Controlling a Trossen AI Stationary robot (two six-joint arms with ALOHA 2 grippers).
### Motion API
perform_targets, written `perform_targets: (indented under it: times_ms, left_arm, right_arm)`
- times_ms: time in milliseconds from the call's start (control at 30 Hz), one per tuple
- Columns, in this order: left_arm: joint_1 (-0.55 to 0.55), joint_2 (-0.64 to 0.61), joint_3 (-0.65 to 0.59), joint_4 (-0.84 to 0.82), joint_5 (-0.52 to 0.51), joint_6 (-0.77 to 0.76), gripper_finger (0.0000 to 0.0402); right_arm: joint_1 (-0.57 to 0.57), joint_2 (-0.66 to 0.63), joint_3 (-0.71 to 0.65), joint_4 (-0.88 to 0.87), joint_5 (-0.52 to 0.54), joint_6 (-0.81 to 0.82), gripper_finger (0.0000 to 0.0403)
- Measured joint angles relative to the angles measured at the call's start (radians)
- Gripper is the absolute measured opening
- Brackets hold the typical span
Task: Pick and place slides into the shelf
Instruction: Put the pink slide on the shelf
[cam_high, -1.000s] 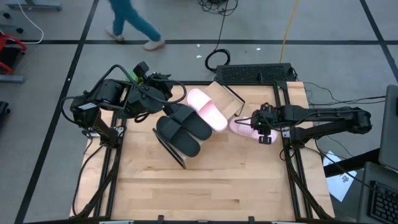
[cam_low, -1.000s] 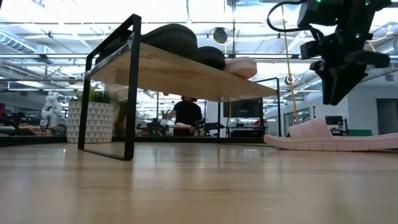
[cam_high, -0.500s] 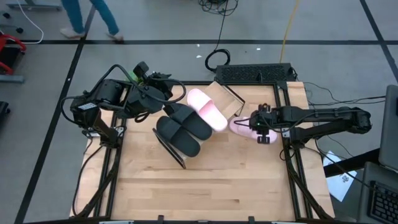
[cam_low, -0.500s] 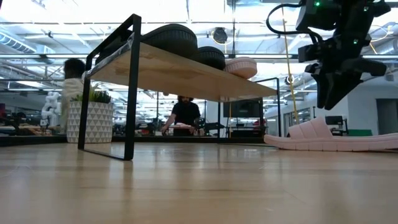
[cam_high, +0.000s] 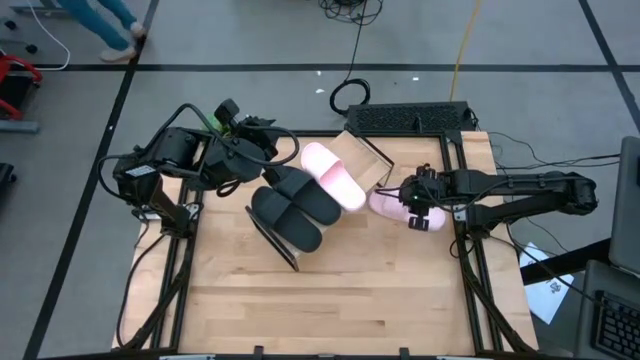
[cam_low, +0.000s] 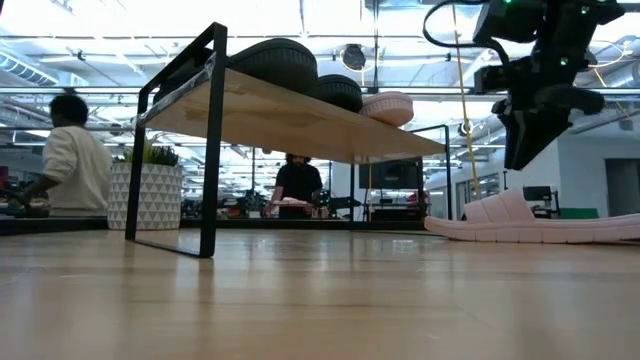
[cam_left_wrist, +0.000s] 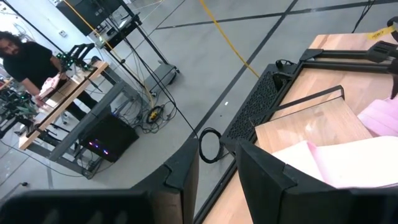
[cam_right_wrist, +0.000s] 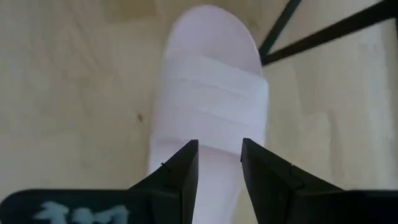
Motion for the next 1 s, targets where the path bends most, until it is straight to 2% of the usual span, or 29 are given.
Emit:
perform_targets:
  times_ms: [167, 333, 667, 867, 1000]
  left_arm:
    - [0.0, 0.0, 0.0, 0.0, 0.0, 0.006, 0.0113]
    - [0.0, 0.0, 0.0, -0.001, 0.0, 0.033, 0.0113]
    - [0.0, 0.0, 0.0, -0.002, 0.0, 0.034, 0.0113]
    - [0.0, 0.0, 0.0, -0.002, 0.0, 0.035, 0.0113]
    - [-0.002, 0.0, 0.0, -0.003, 0.0, 0.04, 0.0113]
  right_arm:
    - [0.004, -0.006, 0.002, 0.009, -0.082, 0.152, 0.011]
    - [0.03, -0.005, -0.017, -0.006, -0.086, 0.196, 0.011]
    - [0.09, -0.005, -0.036, 0.015, 0.074, 0.298, 0.011]
    - [0.159, -0.005, -0.079, 0.116, 0.069, 0.457, 0.011]
    - [0.203, -0.005, -0.084, 0.093, 0.071, 0.539, 0.011]
